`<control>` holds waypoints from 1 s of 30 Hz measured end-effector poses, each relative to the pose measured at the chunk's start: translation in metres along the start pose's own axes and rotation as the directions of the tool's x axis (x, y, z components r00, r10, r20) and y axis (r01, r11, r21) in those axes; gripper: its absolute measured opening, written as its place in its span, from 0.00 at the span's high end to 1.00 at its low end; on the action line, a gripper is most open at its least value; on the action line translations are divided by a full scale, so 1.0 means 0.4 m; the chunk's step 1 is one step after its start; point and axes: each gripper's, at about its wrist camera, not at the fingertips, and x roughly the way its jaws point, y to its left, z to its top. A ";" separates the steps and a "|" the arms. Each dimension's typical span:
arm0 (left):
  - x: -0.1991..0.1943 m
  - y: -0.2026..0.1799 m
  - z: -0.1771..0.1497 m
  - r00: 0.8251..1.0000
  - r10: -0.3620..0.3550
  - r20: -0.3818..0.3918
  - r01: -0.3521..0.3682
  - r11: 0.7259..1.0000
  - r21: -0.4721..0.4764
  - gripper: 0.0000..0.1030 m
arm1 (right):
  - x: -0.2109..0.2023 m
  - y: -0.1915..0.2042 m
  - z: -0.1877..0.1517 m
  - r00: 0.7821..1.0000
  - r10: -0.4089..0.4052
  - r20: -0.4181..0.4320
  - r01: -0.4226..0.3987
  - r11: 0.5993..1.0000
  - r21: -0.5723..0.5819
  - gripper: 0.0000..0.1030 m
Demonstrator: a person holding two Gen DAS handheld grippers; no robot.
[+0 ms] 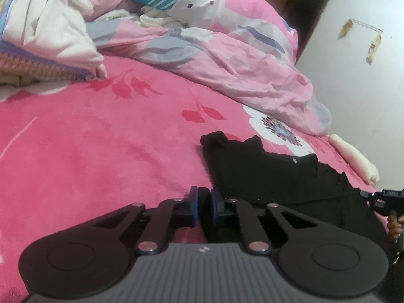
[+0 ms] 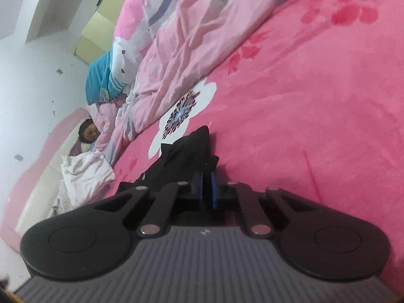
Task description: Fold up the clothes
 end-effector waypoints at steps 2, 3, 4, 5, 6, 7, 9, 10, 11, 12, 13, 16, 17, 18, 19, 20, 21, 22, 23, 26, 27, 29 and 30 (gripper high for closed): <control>-0.002 -0.011 -0.001 1.000 0.007 0.008 -0.007 1.000 0.025 0.95 | -0.009 0.016 -0.005 1.000 -0.006 0.027 0.007 0.999 -0.046 0.97; -0.005 -0.017 -0.001 1.000 0.011 0.015 -0.011 0.999 0.037 0.95 | -0.013 0.027 -0.007 0.999 -0.012 0.039 0.015 0.997 -0.072 0.98; -0.008 -0.022 -0.001 1.000 0.016 0.024 -0.017 0.999 0.048 0.95 | -0.017 0.040 -0.008 0.999 -0.019 0.049 0.024 0.995 -0.098 0.98; -0.012 -0.027 0.000 0.999 0.021 0.033 -0.023 0.998 0.059 0.95 | -0.021 0.052 -0.009 0.998 -0.026 0.060 0.033 0.992 -0.125 0.98; -0.017 -0.033 0.000 0.999 0.026 0.044 -0.029 0.997 0.068 0.95 | -0.024 0.065 -0.008 0.997 -0.032 0.070 0.042 0.988 -0.149 0.98; -0.024 -0.038 0.002 0.998 0.031 0.057 -0.036 0.996 0.077 0.96 | -0.028 0.077 -0.007 0.996 -0.041 0.080 0.054 0.983 -0.173 0.98; -0.038 -0.049 0.004 0.996 0.041 0.082 -0.048 0.995 0.092 0.96 | -0.037 0.102 -0.007 0.993 -0.059 0.101 0.080 0.974 -0.214 0.98; -0.044 -0.054 0.007 0.995 0.045 0.091 -0.054 0.994 0.095 0.96 | -0.043 0.114 -0.007 0.991 -0.066 0.112 0.091 0.968 -0.233 0.98; -0.050 -0.058 0.010 0.994 0.050 0.100 -0.060 0.993 0.100 0.96 | -0.048 0.127 -0.007 0.990 -0.069 0.125 0.099 0.963 -0.250 0.98; -0.057 -0.064 0.012 0.992 0.054 0.111 -0.066 0.992 0.107 0.96 | -0.054 0.139 -0.006 0.988 -0.071 0.136 0.105 0.958 -0.266 0.98; -0.063 -0.068 0.014 0.991 0.056 0.119 -0.070 0.991 0.113 0.96 | -0.059 0.150 -0.004 0.986 -0.072 0.148 0.112 0.953 -0.281 0.99; -0.079 -0.077 0.026 0.989 0.050 0.141 -0.067 0.991 0.118 0.96 | -0.075 0.183 0.003 0.981 -0.076 0.178 0.131 0.939 -0.319 0.99; -0.082 -0.078 0.032 0.988 0.048 0.148 -0.066 0.991 0.116 0.96 | -0.079 0.191 0.007 0.980 -0.077 0.185 0.135 0.936 -0.326 0.99; -0.085 -0.078 0.038 0.987 0.047 0.154 -0.065 0.991 0.115 0.96 | -0.082 0.199 0.013 0.979 -0.077 0.191 0.138 0.934 -0.330 0.99; -0.086 -0.078 0.045 0.986 0.049 0.159 -0.068 0.991 0.116 0.96 | -0.084 0.204 0.020 0.977 -0.078 0.197 0.141 0.933 -0.332 0.99; -0.088 -0.078 0.051 0.985 0.050 0.164 -0.070 0.991 0.117 0.96 | -0.085 0.209 0.027 0.976 -0.080 0.201 0.145 0.932 -0.333 0.99; -0.089 -0.078 0.058 0.984 0.051 0.170 -0.072 0.990 0.117 0.96 | -0.084 0.214 0.034 0.975 -0.081 0.207 0.149 0.930 -0.335 0.99; -0.089 -0.079 0.064 0.983 0.053 0.176 -0.075 0.990 0.120 0.96 | -0.083 0.218 0.042 0.974 -0.082 0.212 0.151 0.930 -0.336 0.99; -0.087 -0.079 0.073 0.982 0.055 0.181 -0.078 0.989 0.123 0.96 | -0.082 0.222 0.047 0.973 -0.081 0.216 0.152 0.930 -0.335 0.99; -0.074 -0.082 0.100 0.979 0.059 0.193 -0.086 0.988 0.131 0.96 | -0.067 0.226 0.072 0.970 -0.081 0.228 0.156 0.930 -0.333 0.99; -0.067 -0.083 0.110 0.978 0.061 0.197 -0.089 0.987 0.135 0.96 | -0.059 0.226 0.080 0.970 -0.082 0.229 0.157 0.930 -0.333 0.99; -0.048 -0.085 0.128 0.978 0.063 0.199 -0.093 0.986 0.140 0.96 | -0.038 0.222 0.099 0.970 -0.088 0.226 0.161 0.930 -0.332 0.99; -0.037 -0.085 0.135 0.978 0.068 0.199 -0.098 0.985 0.144 0.96 | -0.025 0.219 0.108 0.970 -0.093 0.225 0.166 0.929 -0.331 0.99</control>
